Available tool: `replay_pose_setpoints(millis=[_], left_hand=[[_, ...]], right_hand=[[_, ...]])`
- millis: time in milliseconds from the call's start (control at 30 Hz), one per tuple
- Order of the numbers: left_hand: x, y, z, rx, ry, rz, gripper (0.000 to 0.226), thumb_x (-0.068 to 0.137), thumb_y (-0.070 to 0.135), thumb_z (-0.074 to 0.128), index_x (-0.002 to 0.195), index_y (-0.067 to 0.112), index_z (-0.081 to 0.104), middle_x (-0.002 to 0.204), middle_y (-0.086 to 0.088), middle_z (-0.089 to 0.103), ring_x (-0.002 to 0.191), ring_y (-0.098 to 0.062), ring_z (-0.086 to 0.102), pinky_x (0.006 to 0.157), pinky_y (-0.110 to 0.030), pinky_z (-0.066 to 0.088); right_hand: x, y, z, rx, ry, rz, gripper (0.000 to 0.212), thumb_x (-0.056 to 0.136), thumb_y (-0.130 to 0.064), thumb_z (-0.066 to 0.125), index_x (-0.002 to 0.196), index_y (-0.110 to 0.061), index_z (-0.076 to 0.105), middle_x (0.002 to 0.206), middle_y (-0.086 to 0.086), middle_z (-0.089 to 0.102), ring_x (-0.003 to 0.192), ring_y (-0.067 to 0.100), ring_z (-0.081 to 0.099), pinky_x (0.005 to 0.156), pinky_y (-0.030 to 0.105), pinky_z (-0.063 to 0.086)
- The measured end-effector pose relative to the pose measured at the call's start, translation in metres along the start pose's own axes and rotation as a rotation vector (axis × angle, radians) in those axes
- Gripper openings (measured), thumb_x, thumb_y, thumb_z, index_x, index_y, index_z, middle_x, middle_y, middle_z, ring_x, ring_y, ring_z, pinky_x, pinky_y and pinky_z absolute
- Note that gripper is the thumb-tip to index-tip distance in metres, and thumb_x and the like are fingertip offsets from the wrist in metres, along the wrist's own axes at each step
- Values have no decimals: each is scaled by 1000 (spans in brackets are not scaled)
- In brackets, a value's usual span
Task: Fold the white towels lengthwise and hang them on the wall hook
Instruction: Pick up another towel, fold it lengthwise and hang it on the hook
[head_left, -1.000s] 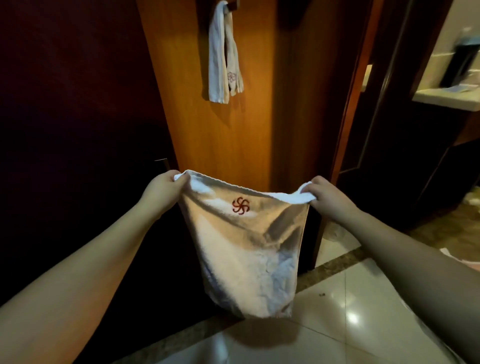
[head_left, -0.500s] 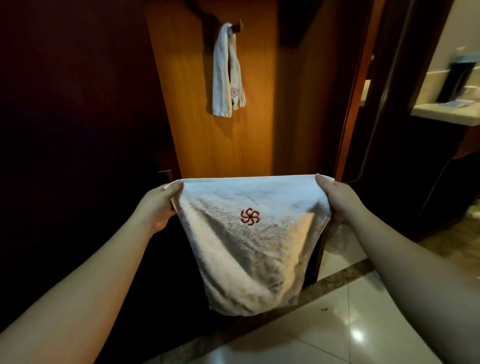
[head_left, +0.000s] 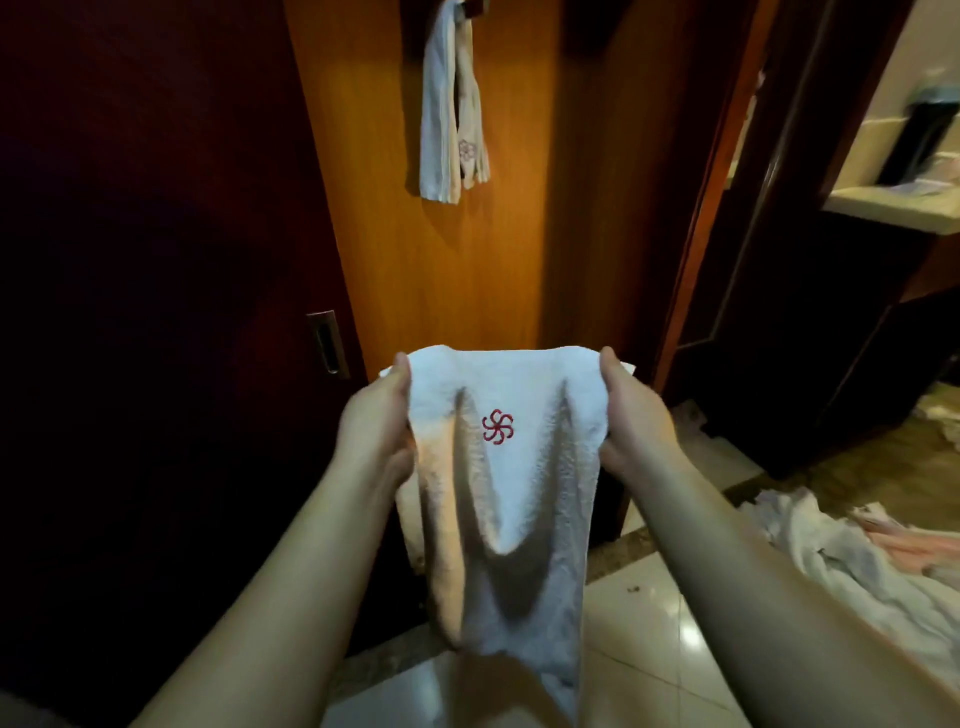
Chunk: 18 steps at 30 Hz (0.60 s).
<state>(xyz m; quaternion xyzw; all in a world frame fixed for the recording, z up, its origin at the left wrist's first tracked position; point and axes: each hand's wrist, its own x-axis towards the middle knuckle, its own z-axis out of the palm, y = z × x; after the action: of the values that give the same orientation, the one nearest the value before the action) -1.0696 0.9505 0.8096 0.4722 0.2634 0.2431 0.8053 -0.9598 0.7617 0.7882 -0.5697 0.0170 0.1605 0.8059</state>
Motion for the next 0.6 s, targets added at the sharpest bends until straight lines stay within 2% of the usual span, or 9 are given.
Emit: replay_pose_setpoints(millis=[67, 133, 267, 367, 433, 600], left_hand=[[-19, -11, 15, 57, -48, 30, 32, 105, 33, 48, 111, 8, 69, 103, -14, 75, 87, -23, 75, 81, -37, 59], [-38, -19, 26, 130, -95, 58, 34, 104, 38, 48, 114, 13, 70, 102, -10, 77, 94, -25, 75, 88, -43, 58], [-62, -26, 34, 186, -138, 134, 28, 105, 33, 47, 111, 17, 69, 97, -3, 78, 95, -18, 74, 89, -37, 58], [-72, -25, 34, 166, -162, 140, 26, 105, 30, 47, 108, 18, 69, 93, -1, 78, 90, -14, 75, 74, -24, 59], [-76, -26, 34, 190, -186, 152, 26, 106, 29, 45, 109, 18, 69, 93, 0, 78, 89, -12, 75, 68, -19, 58], [-83, -26, 34, 299, -259, 160, 30, 105, 34, 44, 116, 20, 68, 97, 5, 78, 90, -6, 73, 68, -15, 55]], right_hand=[[-27, 5, 18, -240, 4, -109, 47, 97, -54, 51, 102, -12, 72, 94, 9, 75, 86, 19, 71, 70, 21, 51], [-49, 9, 30, -426, -36, -230, 46, 103, -50, 41, 96, -15, 70, 81, -1, 72, 67, 1, 64, 49, 6, 41], [-69, 17, 41, -491, -120, -334, 40, 104, -45, 42, 84, -23, 70, 72, -7, 72, 63, -4, 65, 50, 7, 44], [-72, 16, 41, -441, -104, -345, 35, 104, -42, 44, 83, -28, 68, 67, -15, 71, 62, -8, 64, 50, 6, 43], [-74, 13, 40, -418, -98, -353, 36, 104, -43, 44, 88, -23, 70, 66, -14, 70, 60, -7, 64, 49, 6, 41], [-79, 8, 42, -375, -92, -340, 37, 103, -46, 44, 95, -23, 72, 81, -8, 76, 71, 0, 70, 55, 9, 48]])
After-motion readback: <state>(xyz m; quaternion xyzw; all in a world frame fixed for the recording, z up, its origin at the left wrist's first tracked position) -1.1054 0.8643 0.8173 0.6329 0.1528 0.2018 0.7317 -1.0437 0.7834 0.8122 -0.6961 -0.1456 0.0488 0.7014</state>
